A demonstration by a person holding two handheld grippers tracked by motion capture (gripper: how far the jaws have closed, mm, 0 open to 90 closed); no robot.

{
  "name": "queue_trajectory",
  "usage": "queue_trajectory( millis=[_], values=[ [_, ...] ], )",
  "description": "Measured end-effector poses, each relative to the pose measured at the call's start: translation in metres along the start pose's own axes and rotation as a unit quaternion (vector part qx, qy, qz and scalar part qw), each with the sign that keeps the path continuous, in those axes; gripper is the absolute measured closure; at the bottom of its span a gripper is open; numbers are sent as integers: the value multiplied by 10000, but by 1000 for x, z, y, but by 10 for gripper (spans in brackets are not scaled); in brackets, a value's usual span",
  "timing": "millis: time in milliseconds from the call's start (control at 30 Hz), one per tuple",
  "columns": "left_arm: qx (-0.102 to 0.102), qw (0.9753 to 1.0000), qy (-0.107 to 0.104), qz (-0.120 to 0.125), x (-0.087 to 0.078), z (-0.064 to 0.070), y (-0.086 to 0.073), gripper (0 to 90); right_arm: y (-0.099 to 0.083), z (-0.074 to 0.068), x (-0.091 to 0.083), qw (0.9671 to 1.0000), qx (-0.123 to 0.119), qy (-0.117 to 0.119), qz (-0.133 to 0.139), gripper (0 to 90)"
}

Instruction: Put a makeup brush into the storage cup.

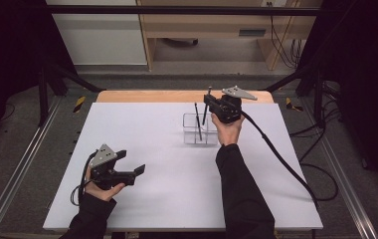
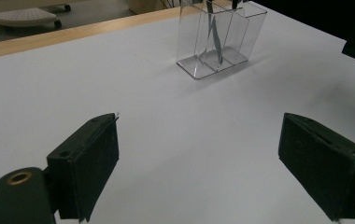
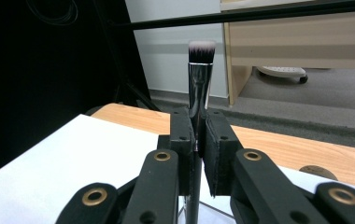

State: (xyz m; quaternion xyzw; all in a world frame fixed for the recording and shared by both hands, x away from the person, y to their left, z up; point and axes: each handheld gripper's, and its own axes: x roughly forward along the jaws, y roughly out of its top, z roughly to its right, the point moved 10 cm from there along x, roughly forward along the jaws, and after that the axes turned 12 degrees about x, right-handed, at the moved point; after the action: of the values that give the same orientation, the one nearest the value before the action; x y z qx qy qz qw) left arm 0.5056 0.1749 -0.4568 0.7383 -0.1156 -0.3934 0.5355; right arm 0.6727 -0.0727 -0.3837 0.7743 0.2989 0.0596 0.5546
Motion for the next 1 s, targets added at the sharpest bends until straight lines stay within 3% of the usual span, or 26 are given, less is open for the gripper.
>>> queue_trajectory(
  millis=[1000],
  values=[
    [14,10000,1,1,0,1,0,119,-36,1,13,9993,44,-46,-362,838]
  ],
)
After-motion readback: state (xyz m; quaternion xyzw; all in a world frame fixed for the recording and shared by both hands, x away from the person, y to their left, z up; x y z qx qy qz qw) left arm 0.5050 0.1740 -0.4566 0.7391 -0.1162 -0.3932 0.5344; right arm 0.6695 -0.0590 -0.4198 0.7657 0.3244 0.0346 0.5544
